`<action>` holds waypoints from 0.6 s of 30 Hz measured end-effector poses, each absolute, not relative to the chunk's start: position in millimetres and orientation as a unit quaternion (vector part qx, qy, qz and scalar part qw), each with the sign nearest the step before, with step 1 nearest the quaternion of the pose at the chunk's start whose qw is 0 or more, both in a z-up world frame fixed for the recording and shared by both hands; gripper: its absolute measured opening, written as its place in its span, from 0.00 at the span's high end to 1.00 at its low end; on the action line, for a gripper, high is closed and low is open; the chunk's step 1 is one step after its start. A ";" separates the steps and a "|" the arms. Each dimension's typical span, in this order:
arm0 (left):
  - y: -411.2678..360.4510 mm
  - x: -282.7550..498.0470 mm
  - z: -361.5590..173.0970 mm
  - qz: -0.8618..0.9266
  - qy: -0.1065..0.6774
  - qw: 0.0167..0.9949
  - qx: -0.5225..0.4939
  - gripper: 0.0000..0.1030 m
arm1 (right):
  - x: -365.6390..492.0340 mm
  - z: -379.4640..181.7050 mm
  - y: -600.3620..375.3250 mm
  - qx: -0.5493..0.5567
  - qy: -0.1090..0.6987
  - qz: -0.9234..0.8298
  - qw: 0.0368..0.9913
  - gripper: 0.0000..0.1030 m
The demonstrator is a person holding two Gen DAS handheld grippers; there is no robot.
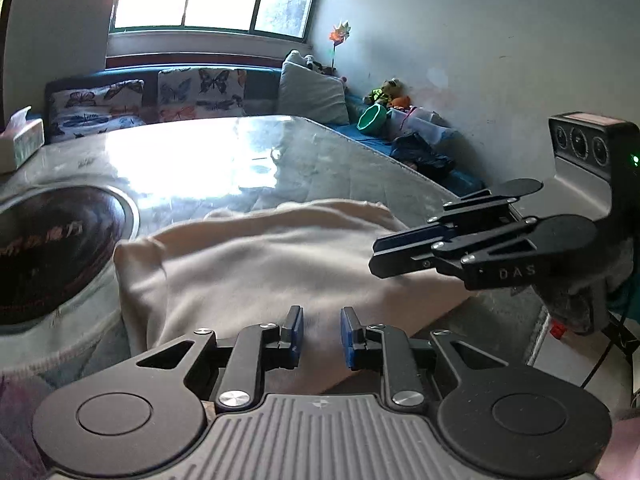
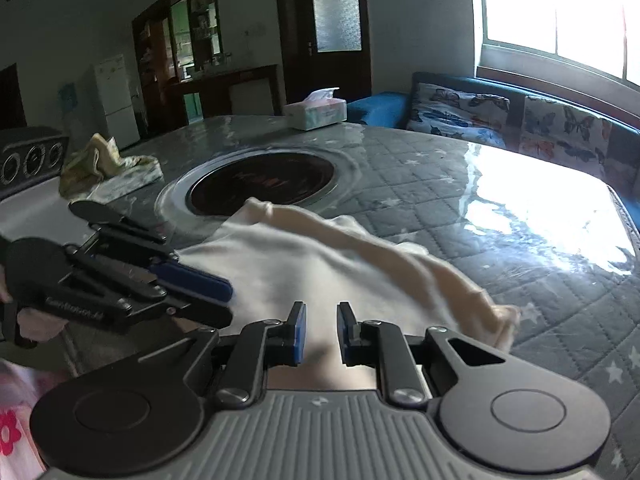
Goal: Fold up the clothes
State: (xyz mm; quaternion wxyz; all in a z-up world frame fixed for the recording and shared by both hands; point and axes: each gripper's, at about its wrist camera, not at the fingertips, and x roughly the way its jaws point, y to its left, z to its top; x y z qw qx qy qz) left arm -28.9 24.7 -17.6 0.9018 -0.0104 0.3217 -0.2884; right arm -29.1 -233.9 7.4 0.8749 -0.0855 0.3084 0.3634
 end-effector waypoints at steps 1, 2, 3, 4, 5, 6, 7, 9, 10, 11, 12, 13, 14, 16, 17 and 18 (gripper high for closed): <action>26.0 -30.4 -20.1 -0.289 0.324 0.901 -0.013 0.78 | -33.6 5.4 -232.4 -0.089 0.306 0.362 0.876 0.85; 27.0 -33.2 -22.0 -0.289 0.326 0.900 -0.015 0.78 | -37.3 2.9 -231.7 -0.095 0.303 0.360 0.877 0.85; 27.8 -36.6 -23.5 -0.288 0.327 0.900 -0.017 0.78 | -40.5 -0.5 -230.8 -0.101 0.300 0.356 0.879 0.85; 28.9 -38.8 -24.8 -0.288 0.326 0.900 -0.019 0.78 | -42.8 -4.8 -230.0 -0.102 0.300 0.351 0.881 0.85; 30.2 -40.2 -26.0 -0.288 0.324 0.901 -0.020 0.78 | -45.3 -9.5 -229.6 -0.103 0.297 0.347 0.883 0.84; 30.8 -40.7 -26.2 -0.288 0.324 0.901 -0.022 0.78 | -48.2 -14.4 -229.2 -0.104 0.292 0.344 0.887 0.84; 30.8 -41.3 -25.0 -0.289 0.324 0.900 -0.022 0.78 | -51.2 -17.5 -228.7 -0.109 0.282 0.342 0.890 0.84; 30.9 -42.2 -19.4 -0.291 0.323 0.900 -0.023 0.78 | -54.1 -16.6 -228.3 -0.116 0.273 0.339 0.893 0.84; 30.7 -42.7 -16.0 -0.293 0.320 0.901 -0.024 0.78 | -54.5 -13.6 -229.8 -0.112 0.272 0.338 0.894 0.84; 30.5 -43.2 -12.5 -0.294 0.317 0.901 -0.025 0.78 | -55.6 -9.8 -232.7 -0.106 0.270 0.337 0.896 0.84; 28.8 -42.5 -10.2 -0.296 0.315 0.902 -0.025 0.78 | -57.9 -6.6 -235.6 -0.105 0.267 0.335 0.897 0.84; 26.2 -41.0 -8.7 -0.298 0.313 0.901 -0.026 0.78 | -60.5 -3.7 -238.3 -0.105 0.264 0.333 0.899 0.84; 23.6 -39.5 -7.1 -0.300 0.311 0.901 -0.027 0.78 | -63.5 -0.7 -241.9 -0.105 0.261 0.330 0.901 0.84; 17.4 -36.3 -5.3 -0.304 0.308 0.901 -0.027 0.78 | -68.4 3.1 -248.6 -0.103 0.260 0.324 0.904 0.84; 13.1 -34.5 -6.2 -0.306 0.309 0.900 -0.026 0.78 | -71.3 3.8 -251.7 -0.104 0.261 0.320 0.905 0.84; 8.9 -33.0 -7.8 -0.309 0.310 0.899 -0.024 0.78 | -73.9 3.2 -254.1 -0.106 0.263 0.316 0.906 0.84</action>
